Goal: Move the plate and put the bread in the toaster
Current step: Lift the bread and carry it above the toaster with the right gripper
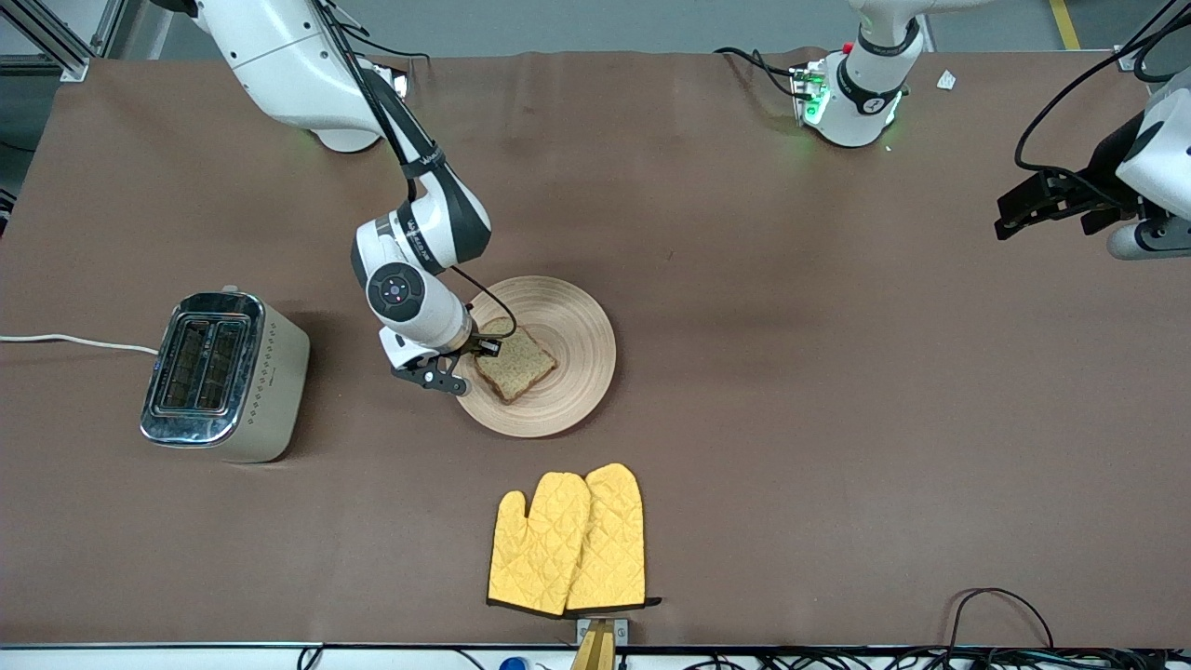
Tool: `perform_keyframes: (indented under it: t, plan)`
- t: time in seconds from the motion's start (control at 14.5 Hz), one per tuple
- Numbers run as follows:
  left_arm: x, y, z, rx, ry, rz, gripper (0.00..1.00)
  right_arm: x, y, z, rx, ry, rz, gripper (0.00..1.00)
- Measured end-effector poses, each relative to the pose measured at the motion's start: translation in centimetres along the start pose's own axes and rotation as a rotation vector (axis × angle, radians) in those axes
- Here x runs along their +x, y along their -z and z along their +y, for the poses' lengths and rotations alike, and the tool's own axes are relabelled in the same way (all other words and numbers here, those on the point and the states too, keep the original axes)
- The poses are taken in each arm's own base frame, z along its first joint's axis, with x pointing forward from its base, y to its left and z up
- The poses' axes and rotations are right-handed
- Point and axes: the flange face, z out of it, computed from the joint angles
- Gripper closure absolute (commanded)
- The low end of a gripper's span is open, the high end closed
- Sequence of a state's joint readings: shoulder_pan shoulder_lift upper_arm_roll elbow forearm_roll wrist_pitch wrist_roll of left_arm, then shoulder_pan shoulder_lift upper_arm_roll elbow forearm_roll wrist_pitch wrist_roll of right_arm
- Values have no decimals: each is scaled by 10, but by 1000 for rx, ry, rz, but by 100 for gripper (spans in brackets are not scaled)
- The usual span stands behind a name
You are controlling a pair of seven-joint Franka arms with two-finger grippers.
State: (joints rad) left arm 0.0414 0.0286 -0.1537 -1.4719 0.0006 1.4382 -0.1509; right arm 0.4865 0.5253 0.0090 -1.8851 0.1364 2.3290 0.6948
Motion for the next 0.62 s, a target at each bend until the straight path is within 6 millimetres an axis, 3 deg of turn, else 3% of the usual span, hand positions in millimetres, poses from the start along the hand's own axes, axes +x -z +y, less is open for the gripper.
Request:
perform_keyframes:
  t: [0.14, 0.21, 0.41, 0.62]
  plan:
    - [0, -1, 1, 1, -2, -3, 0, 5, 18, -4, -10, 0, -13, 100]
    - [0, -1, 2, 4, -4, -3, 0, 9, 38, -5, -22, 0, -28, 100]
    - [-2, -1, 11, 19, -21, 1, 0, 28, 122, 6, -109, 46, -35, 100]
    - [-2, -1, 12, 22, -24, 1, 0, 48, 192, 40, -298, 186, -27, 100]
